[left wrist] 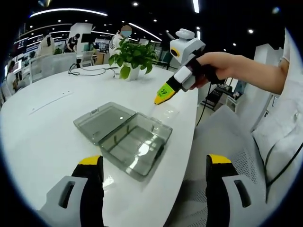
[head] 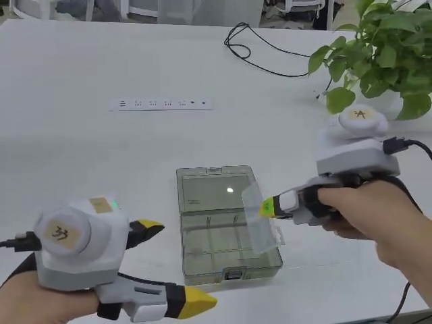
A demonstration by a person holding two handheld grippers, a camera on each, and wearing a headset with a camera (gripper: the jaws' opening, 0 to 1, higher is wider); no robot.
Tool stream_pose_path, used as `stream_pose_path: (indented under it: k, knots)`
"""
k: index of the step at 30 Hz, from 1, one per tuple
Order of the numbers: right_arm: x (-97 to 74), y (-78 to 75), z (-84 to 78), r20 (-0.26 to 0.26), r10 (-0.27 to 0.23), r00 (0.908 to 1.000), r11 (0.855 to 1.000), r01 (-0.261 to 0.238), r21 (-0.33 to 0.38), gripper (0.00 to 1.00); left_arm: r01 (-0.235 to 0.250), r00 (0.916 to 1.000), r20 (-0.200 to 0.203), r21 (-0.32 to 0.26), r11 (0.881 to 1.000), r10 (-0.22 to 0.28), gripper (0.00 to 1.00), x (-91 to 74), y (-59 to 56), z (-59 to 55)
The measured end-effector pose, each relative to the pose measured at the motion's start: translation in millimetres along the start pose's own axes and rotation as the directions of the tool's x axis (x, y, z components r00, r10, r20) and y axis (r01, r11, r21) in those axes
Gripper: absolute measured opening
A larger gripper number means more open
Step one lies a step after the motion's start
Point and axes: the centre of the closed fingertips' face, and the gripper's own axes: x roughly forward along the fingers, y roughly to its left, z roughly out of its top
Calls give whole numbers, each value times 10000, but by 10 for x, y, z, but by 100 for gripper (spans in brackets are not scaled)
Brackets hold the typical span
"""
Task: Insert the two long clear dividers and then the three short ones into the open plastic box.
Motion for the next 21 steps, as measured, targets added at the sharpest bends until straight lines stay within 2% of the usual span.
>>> stream_pose_path:
  k: [5,10,14,19,21]
  knots:
    - [60,22,-48,-238,-166,9996,9998,168,68,7,76,10000,18,25,10000,-76,91,-4,7,-17]
    - [135,-60,-86,-521,-425,9977,9990,433,131,7,159,9999,59,-25,9999,-159,91,1,4,-18]
    - [151,-56,-124,-593,-541,9968,9982,556,236,7,211,9997,102,-62,9998,-210,90,6,-6,-15]
    - [222,-139,-138,-745,-738,9945,9969,757,231,7,263,9995,192,-117,9996,-260,90,10,-8,-5]
    - [246,-176,-108,-710,-670,9952,9966,702,436,7,246,9995,206,-129,9996,-243,90,10,-3,-4]
